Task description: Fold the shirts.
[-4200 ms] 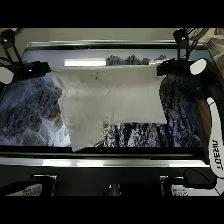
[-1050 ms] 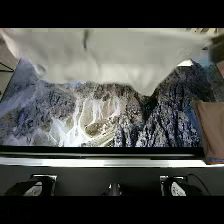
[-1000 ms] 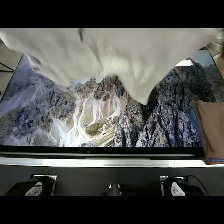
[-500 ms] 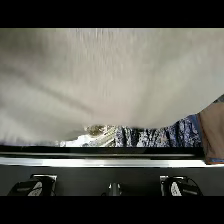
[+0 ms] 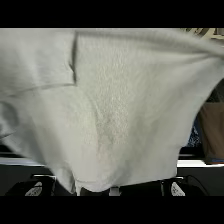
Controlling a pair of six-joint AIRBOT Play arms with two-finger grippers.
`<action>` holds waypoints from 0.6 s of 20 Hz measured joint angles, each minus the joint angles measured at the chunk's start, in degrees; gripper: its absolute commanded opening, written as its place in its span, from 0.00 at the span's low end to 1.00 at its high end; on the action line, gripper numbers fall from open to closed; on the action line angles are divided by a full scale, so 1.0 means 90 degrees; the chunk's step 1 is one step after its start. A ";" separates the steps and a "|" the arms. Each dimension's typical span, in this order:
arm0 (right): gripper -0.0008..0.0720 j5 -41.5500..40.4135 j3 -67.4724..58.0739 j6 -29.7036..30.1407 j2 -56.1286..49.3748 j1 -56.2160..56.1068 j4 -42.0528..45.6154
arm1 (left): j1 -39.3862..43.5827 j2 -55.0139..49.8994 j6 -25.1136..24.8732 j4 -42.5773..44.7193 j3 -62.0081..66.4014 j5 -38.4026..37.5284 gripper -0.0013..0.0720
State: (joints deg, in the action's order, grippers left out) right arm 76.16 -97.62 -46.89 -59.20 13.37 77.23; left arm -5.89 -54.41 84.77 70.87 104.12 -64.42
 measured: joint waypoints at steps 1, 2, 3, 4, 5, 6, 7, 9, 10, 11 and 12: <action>0.03 0.0272 0.0112 0.0002 -0.0449 0.0000 0.0000 | 0.0007 -0.0311 -0.0046 0.0029 -0.0287 -0.0168 0.05; 0.03 0.0474 0.0257 0.0005 -0.0957 0.0000 0.0015 | 0.0019 -0.0614 -0.0095 0.0051 -0.0593 -0.0262 0.05; 0.03 0.0576 0.0376 0.0010 -0.1469 0.0000 0.0015 | 0.0039 -0.0964 -0.0141 0.0066 -0.0937 -0.0308 0.05; 0.03 0.0580 0.0464 0.0007 -0.1931 0.0000 0.0015 | 0.0063 -0.1311 -0.0172 0.0097 -0.1243 -0.0313 0.05; 0.03 0.0510 0.0527 0.0002 -0.2358 0.0000 0.0015 | 0.0092 -0.1705 -0.0204 0.0109 -0.1532 -0.0274 0.05; 0.03 0.0328 0.0578 -0.0007 -0.2764 0.0000 -0.0010 | 0.0124 -0.2062 -0.0236 0.0114 -0.1707 -0.0189 0.05; 0.03 0.0097 0.0610 -0.0049 -0.3092 0.0000 -0.0044 | 0.0163 -0.2436 -0.0282 0.0114 -0.1841 -0.0034 0.05; 0.03 -0.0612 0.0653 -0.0129 -0.3585 0.0000 -0.0168 | 0.0250 -0.3092 -0.0355 0.0136 -0.1962 0.0342 0.05; 0.03 -0.1044 0.0665 -0.0153 -0.3740 0.0000 -0.0267 | 0.0299 -0.3342 -0.0389 0.0134 -0.1972 0.0617 0.05; 0.03 -0.1486 0.0675 -0.0177 -0.3854 0.0000 -0.0381 | 0.0359 -0.3577 -0.0437 0.0131 -0.1972 0.0937 0.05; 0.03 -0.2018 0.0682 -0.0189 -0.3944 0.0000 -0.0517 | 0.0415 -0.3774 -0.0476 0.0134 -0.1974 0.1275 0.05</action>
State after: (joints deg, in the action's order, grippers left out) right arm 58.00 -91.48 -48.60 -94.70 13.37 72.58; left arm -2.15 -88.38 80.49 72.07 86.35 -52.95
